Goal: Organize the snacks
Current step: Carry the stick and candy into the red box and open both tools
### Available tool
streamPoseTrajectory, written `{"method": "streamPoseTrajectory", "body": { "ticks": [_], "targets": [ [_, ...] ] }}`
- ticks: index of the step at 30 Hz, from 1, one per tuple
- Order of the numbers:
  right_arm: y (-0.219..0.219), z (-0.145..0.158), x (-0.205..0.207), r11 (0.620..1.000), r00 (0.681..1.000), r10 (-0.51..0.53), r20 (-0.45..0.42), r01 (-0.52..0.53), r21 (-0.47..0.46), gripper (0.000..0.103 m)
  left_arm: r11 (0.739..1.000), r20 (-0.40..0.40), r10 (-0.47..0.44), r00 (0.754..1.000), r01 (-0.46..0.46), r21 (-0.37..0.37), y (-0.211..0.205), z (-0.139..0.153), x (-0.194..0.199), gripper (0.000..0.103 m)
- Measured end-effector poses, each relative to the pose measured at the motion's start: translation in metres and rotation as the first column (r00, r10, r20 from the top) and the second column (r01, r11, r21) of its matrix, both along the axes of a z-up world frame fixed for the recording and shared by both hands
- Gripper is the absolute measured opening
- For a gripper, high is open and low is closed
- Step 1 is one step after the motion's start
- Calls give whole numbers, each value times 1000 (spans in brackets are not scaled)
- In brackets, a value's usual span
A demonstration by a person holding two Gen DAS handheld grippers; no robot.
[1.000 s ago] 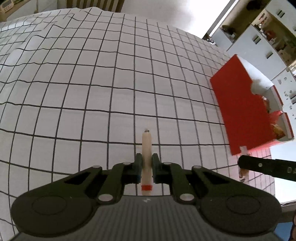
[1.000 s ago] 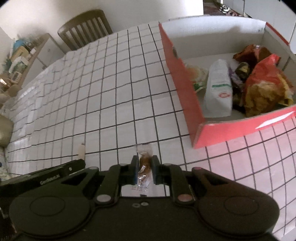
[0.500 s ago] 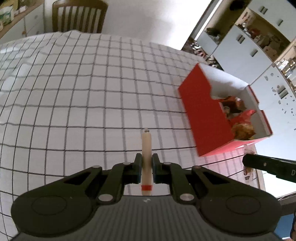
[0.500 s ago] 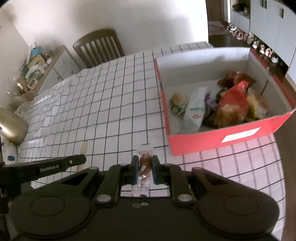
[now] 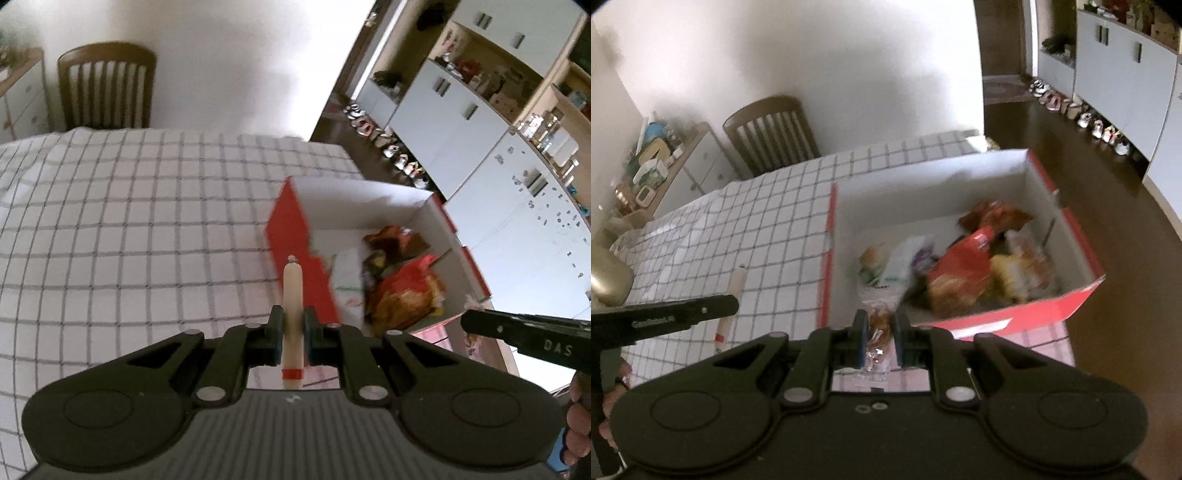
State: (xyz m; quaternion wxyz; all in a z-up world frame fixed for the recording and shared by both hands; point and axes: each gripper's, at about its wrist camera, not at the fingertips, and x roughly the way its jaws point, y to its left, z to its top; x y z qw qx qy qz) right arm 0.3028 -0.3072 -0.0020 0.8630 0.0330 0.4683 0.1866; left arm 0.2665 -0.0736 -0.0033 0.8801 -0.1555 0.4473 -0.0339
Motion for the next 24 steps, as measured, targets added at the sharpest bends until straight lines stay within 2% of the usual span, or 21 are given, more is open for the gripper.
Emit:
{"method": "streamPoseTrajectory", "body": {
  "ticks": [4, 13, 19, 24],
  "targets": [
    [-26, 4, 17, 1000, 999, -29, 27, 29, 0, 13, 999, 10, -32, 999, 31, 15, -27, 7, 18, 11],
    [-70, -1, 54, 996, 995, -83, 50, 84, -19, 13, 995, -9, -81, 997, 82, 65, -74, 2, 60, 11],
    [-79, -18, 78, 996, 996, -83, 30, 84, -36, 13, 989, -31, -72, 997, 76, 131, -87, -11, 93, 11],
    [-81, -33, 95, 997, 998, -66, -1, 66, -37, 13, 984, -67, -77, 995, 86, 157, -92, -29, 118, 11]
  ]
}}
